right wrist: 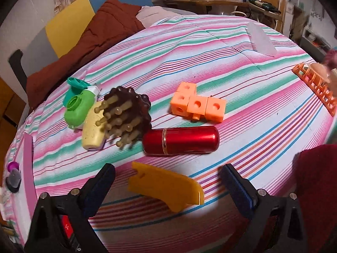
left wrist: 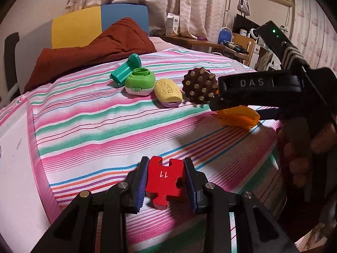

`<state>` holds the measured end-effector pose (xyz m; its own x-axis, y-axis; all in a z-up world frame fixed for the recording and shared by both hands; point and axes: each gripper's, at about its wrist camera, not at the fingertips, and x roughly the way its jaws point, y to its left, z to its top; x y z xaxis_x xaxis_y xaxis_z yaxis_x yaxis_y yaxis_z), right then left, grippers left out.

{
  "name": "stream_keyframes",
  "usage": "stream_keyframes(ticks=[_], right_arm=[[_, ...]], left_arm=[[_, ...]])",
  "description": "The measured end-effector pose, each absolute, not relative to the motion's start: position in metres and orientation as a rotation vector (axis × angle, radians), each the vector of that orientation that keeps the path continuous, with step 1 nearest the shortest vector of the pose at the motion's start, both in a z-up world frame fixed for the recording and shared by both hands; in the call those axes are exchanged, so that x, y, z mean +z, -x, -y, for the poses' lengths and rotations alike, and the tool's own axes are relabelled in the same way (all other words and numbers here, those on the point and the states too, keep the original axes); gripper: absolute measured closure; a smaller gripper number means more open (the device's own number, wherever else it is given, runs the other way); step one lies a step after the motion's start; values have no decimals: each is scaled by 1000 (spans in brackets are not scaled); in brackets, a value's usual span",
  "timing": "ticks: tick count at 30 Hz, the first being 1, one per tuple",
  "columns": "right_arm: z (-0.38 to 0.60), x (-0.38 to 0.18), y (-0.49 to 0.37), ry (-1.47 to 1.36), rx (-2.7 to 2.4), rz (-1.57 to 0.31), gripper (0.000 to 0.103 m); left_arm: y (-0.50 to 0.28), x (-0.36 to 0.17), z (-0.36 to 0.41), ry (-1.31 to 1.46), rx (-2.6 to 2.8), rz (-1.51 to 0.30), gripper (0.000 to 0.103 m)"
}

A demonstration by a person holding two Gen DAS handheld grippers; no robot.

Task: Organize rigid objects
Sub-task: 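Grasp the yellow curved piece with the right gripper while the left holds the red piece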

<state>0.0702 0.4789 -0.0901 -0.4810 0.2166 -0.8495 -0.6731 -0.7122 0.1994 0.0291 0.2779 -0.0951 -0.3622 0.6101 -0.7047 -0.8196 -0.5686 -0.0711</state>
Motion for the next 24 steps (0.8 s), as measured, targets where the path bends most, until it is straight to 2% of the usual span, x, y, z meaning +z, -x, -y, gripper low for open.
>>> stream_keyframes(ticks=[1, 2, 3, 6, 9, 14, 19, 22, 24], right_arm=[[-477, -90, -70, 1171, 2194, -681, 8], [-474, -89, -69, 1182, 2183, -637, 20], [-471, -88, -70, 1183, 2174, -579, 37], [-465, -85, -79, 1135, 2235, -594, 38], [-452, -88, -76, 1161, 2256, -489, 37], [-444, -90, -70, 1219, 2298, -458, 34], [-444, -88, -74, 1206, 2300, -484, 35], [-448, -88, -77, 1173, 2335, -549, 24], [-449, -88, -77, 1165, 2343, -565, 23]], left_arm=[[-29, -95, -278, 880, 2017, -361, 70], [-29, -95, -277, 881, 2018, -356, 70], [-29, -96, -277, 880, 2018, -355, 70], [-28, -96, -277, 886, 2017, -347, 70], [-27, -96, -277, 891, 2016, -337, 70], [-25, -96, -276, 906, 2012, -318, 70], [-26, -96, -277, 908, 2018, -315, 70], [-25, -96, -276, 910, 2016, -312, 70], [-24, -96, -276, 914, 2014, -308, 70]])
